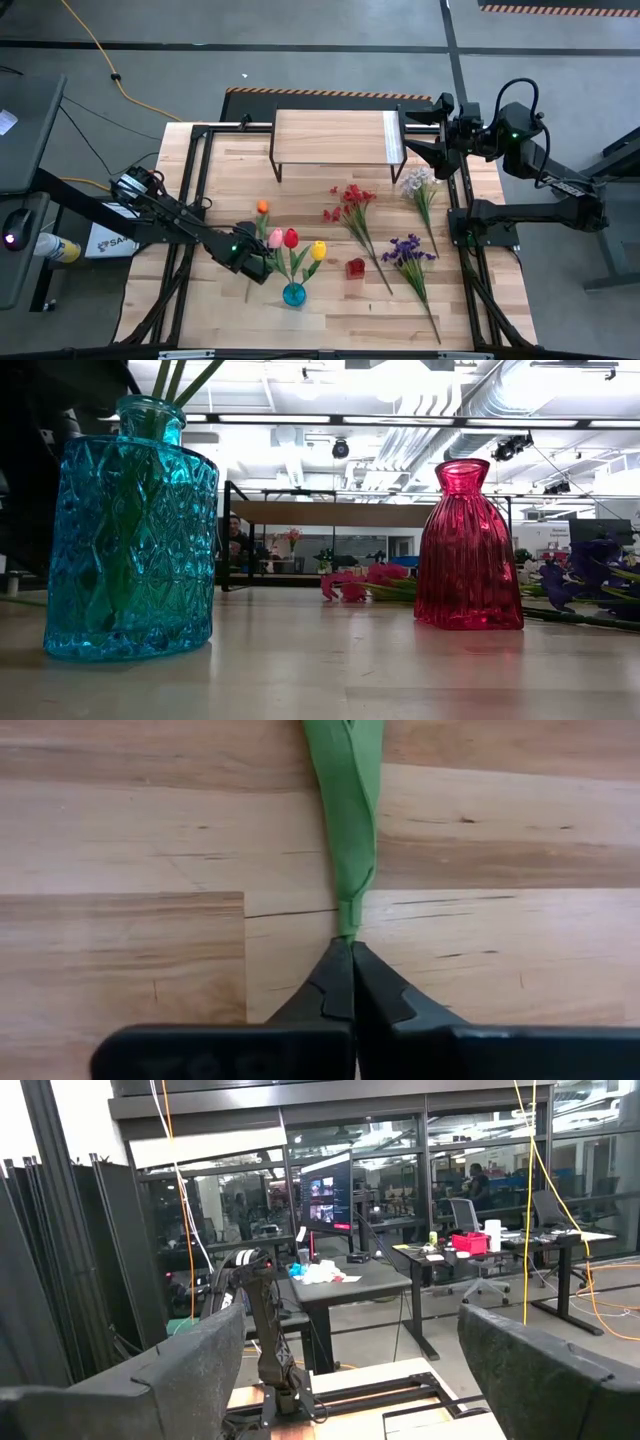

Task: Pick and place flowers into a vace then onto a shelf
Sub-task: Put the orange tulip into the blue transparent vase

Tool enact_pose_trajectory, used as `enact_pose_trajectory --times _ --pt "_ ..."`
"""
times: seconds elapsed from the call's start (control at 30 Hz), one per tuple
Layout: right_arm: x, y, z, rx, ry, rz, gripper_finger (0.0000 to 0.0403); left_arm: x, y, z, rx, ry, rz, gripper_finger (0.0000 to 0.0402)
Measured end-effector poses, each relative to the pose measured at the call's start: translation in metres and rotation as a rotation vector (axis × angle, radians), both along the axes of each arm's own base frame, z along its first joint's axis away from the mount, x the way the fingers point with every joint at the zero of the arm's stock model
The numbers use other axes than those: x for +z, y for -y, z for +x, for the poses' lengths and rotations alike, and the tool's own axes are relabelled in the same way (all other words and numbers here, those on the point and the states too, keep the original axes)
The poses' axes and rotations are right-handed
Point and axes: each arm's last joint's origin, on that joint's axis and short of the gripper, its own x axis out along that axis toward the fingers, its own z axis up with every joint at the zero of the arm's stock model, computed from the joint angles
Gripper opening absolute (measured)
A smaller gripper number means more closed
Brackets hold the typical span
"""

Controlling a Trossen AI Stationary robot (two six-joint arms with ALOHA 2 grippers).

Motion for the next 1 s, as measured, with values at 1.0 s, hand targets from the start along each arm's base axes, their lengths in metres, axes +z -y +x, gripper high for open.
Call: enact_pose_trajectory --times 1.0 --pt "0.0 0.0 0.0 -0.01 0.0 -0.004 0.0354 0.034 0.042 -0.029 0.022 -0.213 0.013 0.0021"
